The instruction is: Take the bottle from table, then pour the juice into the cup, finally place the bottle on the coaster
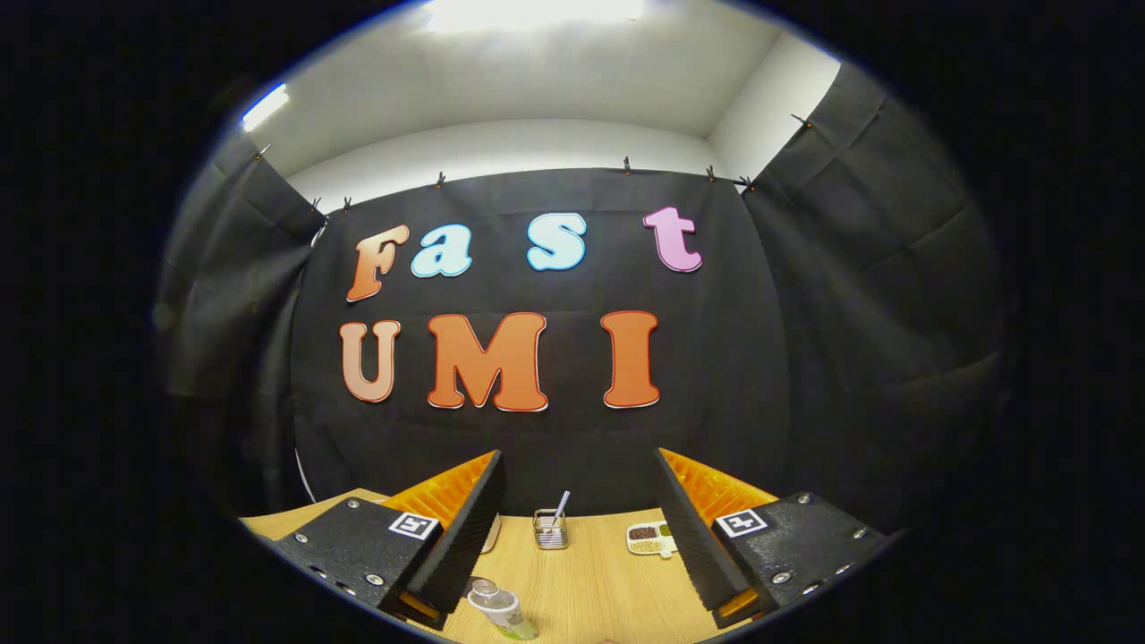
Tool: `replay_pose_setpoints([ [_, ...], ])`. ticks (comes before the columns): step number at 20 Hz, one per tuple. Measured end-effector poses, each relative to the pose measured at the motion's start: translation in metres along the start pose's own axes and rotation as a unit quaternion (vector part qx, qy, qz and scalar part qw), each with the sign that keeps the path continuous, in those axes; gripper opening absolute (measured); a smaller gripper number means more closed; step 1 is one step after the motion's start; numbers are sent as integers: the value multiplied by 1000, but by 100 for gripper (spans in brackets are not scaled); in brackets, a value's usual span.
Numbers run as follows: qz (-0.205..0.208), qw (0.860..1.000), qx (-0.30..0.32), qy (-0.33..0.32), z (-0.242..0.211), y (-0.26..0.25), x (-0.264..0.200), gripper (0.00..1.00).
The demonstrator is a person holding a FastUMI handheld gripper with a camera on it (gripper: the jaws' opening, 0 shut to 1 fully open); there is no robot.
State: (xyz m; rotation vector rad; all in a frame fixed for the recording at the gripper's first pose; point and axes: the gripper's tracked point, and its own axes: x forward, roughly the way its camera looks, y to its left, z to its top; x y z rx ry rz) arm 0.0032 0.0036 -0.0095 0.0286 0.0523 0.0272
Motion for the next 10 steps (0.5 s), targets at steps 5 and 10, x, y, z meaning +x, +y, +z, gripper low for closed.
replay_pose_setpoints([
  [5, 4, 1000, 3, -8, 8, 8, -4, 97],
  [10, 22, 999, 15, -18, 9, 22, -7, 97],
])
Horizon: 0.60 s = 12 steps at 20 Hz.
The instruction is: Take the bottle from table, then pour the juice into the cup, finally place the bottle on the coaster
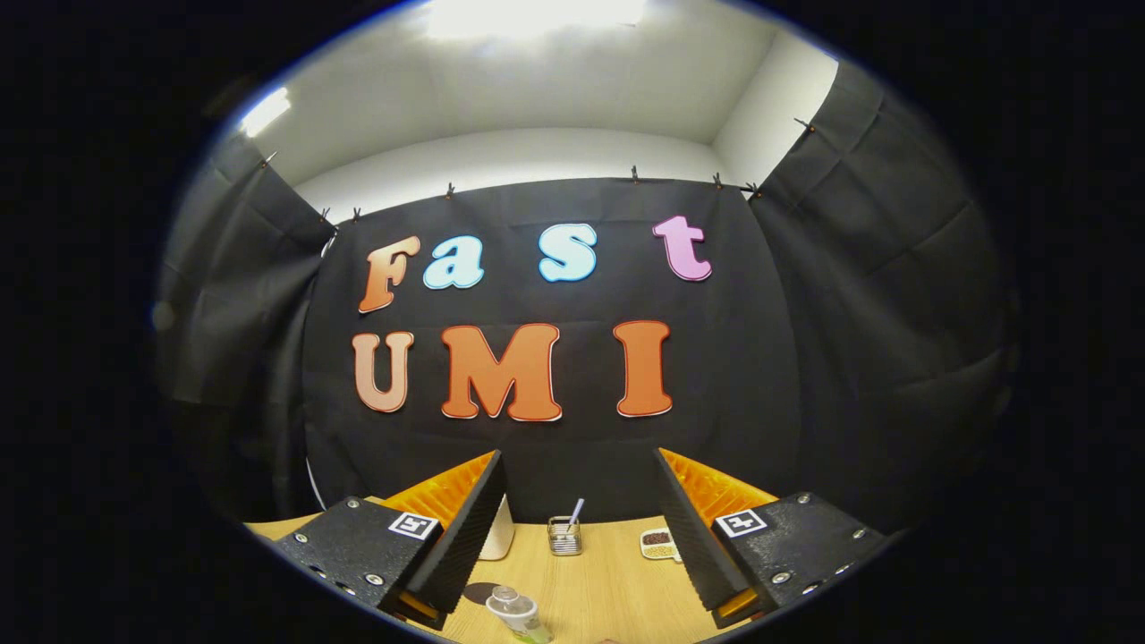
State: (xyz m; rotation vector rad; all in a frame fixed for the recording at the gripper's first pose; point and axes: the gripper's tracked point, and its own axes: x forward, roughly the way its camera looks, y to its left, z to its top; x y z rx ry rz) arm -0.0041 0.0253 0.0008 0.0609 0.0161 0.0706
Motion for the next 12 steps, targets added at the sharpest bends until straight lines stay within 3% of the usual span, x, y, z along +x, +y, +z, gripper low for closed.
replay_pose_setpoints([
  [7, 38, 999, 3, -7, -32, 30, -3, 97],
  [12, 60, 998, -30, 15, -85, 58, -9, 97],
])
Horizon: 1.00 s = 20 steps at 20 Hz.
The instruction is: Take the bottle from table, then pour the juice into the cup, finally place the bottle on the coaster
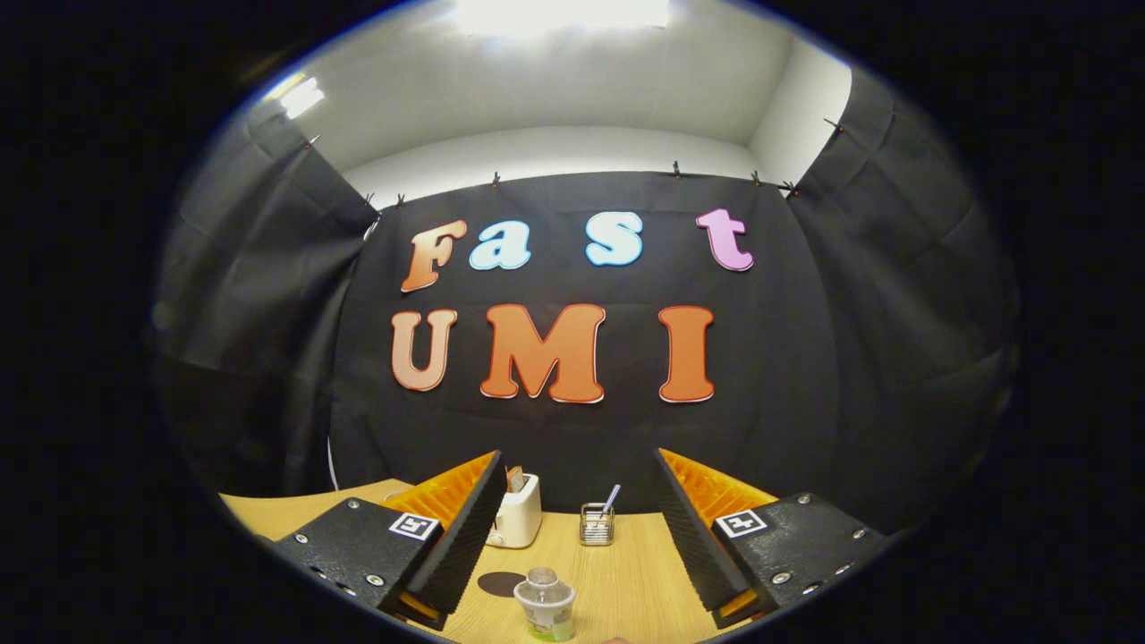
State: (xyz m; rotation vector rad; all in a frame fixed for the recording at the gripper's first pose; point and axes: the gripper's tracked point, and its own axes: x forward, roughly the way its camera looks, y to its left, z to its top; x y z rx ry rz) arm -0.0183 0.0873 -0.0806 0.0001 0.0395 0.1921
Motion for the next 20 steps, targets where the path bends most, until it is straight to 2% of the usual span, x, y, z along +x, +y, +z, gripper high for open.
replay_pose_setpoints([
  [2, 25, 999, -5, 39, -33, 19, -1, 97],
  [7, 38, 994, 3, 103, -97, 31, -2, 97],
  [12, 29, 990, 17, 135, -140, 27, 2, 97],
  [17, 39, 984, 31, 174, -187, 33, 4, 97],
  [20, 39, 975, 56, 211, -220, 38, 5, 97],
])
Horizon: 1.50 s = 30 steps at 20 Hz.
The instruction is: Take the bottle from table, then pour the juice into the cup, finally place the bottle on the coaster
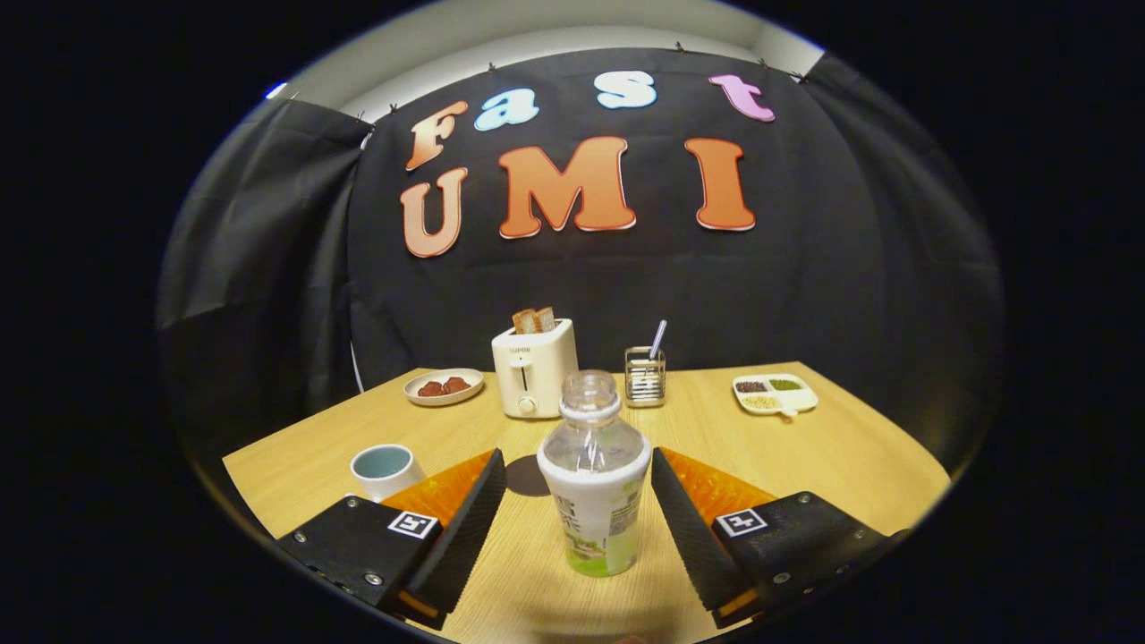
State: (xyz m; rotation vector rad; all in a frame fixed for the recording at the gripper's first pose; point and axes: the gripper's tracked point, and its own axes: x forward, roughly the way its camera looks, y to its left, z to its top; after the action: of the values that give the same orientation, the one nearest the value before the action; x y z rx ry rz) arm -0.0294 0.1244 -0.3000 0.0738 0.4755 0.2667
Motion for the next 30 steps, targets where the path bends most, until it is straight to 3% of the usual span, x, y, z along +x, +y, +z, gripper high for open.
replay_pose_setpoints([
  [5, -24, 999, -2, 27, -25, -9, 15, 95],
  [12, -49, 998, -14, 41, -44, -17, 26, 66],
  [16, -62, 997, -24, 46, -43, -18, 27, 59],
  [23, -80, 989, -122, 30, -16, -11, 25, 54],
  [30, -74, 967, -239, 41, -5, 14, 38, 53],
])
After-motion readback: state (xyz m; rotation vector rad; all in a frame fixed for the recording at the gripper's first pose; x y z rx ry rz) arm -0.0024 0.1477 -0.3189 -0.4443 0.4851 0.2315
